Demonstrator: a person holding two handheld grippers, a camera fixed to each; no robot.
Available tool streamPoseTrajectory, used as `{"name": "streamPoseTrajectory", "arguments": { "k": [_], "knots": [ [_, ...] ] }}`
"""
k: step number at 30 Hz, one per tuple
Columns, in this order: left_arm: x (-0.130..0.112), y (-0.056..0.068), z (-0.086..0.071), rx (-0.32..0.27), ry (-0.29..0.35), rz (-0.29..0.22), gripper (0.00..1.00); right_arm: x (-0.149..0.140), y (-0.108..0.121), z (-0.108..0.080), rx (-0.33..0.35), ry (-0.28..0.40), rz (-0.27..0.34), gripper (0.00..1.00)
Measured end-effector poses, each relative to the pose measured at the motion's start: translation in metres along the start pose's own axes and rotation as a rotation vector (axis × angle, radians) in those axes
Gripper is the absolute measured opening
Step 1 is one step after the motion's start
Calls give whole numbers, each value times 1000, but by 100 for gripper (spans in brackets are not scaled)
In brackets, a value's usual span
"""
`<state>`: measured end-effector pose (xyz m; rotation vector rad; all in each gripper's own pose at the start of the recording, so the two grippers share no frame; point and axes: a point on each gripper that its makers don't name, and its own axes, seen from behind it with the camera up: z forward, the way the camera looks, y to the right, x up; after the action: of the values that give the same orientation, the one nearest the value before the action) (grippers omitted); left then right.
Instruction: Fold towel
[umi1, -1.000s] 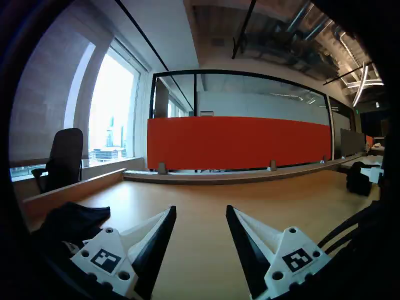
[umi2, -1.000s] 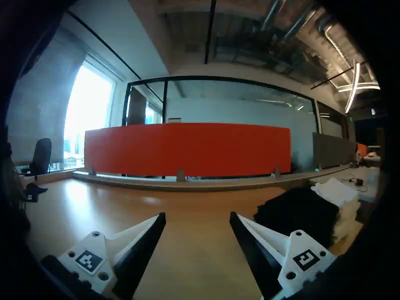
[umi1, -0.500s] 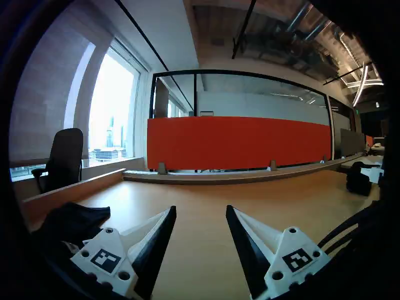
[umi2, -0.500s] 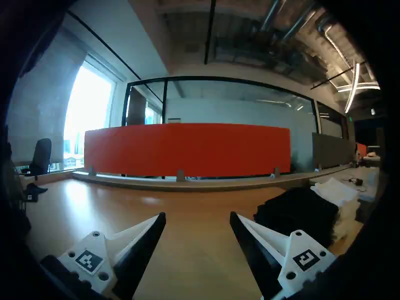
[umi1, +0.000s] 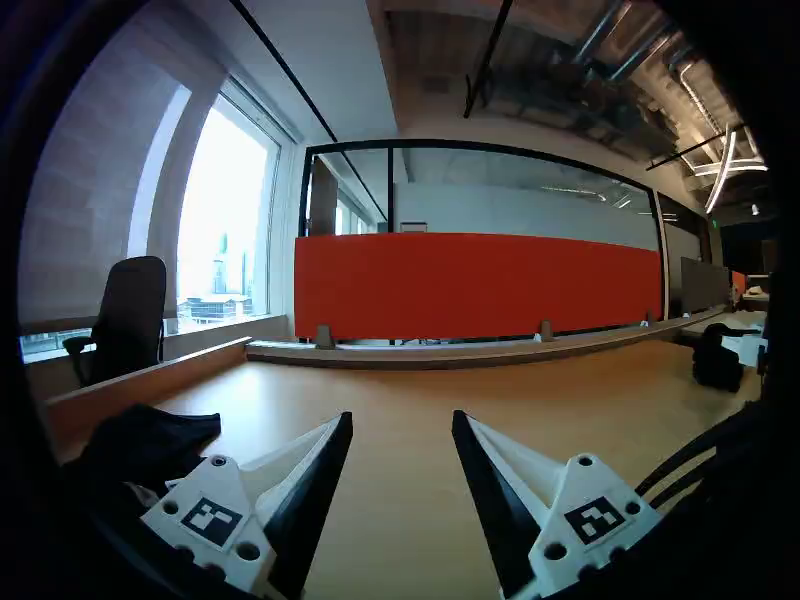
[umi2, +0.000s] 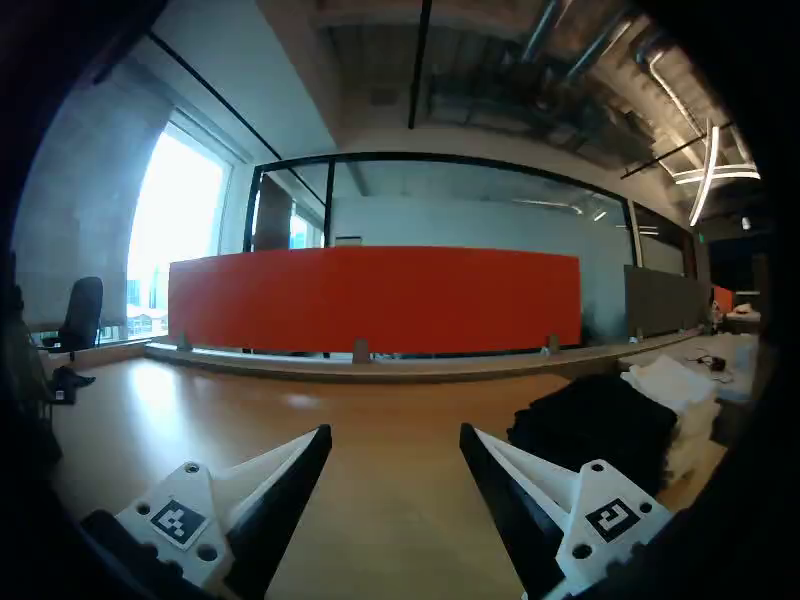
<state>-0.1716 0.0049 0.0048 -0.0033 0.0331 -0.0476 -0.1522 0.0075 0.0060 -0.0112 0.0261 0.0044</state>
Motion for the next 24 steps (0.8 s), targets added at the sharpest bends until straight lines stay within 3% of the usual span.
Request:
{"name": "streamPoseTrajectory", "arguments": {
  "k": [24],
  "knots": [
    [5, 0, -2, 0, -2, 0, 73, 0, 1, 0, 0, 0, 0, 99]
  ]
}}
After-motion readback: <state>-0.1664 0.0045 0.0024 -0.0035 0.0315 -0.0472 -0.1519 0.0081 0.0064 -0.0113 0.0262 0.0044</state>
